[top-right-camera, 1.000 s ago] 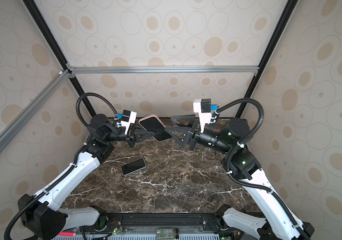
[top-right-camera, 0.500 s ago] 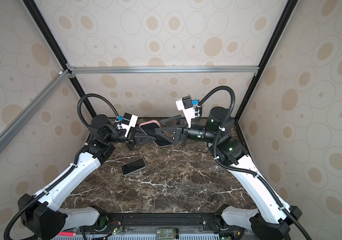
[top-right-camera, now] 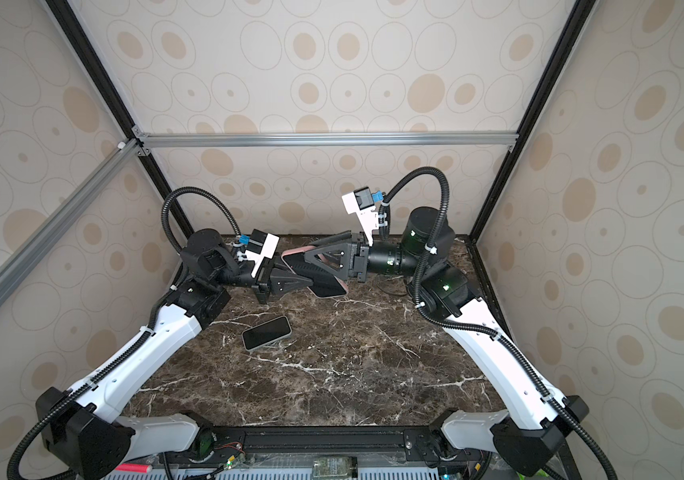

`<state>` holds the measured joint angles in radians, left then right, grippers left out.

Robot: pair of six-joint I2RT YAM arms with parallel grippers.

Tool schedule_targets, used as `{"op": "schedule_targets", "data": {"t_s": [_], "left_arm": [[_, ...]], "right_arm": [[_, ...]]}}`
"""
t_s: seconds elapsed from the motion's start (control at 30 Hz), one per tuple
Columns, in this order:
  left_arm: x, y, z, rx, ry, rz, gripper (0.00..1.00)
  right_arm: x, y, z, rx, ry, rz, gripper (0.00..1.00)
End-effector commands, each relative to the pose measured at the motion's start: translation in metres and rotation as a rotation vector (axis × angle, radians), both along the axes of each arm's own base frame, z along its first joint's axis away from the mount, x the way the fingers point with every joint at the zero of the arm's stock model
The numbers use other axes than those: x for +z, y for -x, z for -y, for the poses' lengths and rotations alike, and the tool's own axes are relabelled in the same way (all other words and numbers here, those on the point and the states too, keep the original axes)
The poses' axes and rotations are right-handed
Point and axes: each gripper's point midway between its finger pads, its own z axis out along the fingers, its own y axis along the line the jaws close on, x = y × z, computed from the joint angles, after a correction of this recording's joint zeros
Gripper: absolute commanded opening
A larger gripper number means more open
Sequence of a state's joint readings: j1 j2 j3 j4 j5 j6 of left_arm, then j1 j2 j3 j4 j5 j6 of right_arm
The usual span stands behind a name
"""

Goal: Take the phone out of the phone case

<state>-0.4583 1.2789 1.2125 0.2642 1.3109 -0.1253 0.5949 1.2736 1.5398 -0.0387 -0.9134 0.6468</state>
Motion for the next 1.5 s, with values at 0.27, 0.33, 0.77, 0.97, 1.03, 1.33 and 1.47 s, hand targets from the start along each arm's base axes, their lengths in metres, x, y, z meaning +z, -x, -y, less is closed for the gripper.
{"op": "schedule_targets", "data": {"t_s": [0.27,0.33,0.77,0.97,1.03,1.33,1.47], "left_arm": [[0.029,-0.002,-0.002,0.085,0.017,0.206,0.0],[0.03,-0.004,-0.002,0.095,0.015,0.221,0.0],[0.03,-0.033,-0.003,0.253,-0.038,0.385,0.0],[0.032,-0.052,-0.004,0.339,-0.077,0.439,0.0],[0.035,-0.057,-0.005,0.363,-0.086,0.458,0.0],[0.045,-0.071,-0.008,0.445,-0.101,0.509,0.0],[0.048,-0.069,-0.008,0.441,-0.09,0.508,0.0]], "right_arm": [[-0.003,0.006,-0.001,0.057,-0.023,-0.063,0.36],[-0.003,0.006,-0.001,0.065,-0.035,-0.076,0.36],[-0.015,0.008,-0.005,0.128,-0.043,-0.22,0.3],[-0.031,0.01,-0.005,0.135,-0.017,-0.289,0.28],[-0.035,0.01,-0.005,0.138,-0.009,-0.305,0.27],[-0.051,0.014,-0.005,0.146,0.022,-0.347,0.27],[-0.059,0.013,-0.005,0.141,0.036,-0.357,0.26]]}}
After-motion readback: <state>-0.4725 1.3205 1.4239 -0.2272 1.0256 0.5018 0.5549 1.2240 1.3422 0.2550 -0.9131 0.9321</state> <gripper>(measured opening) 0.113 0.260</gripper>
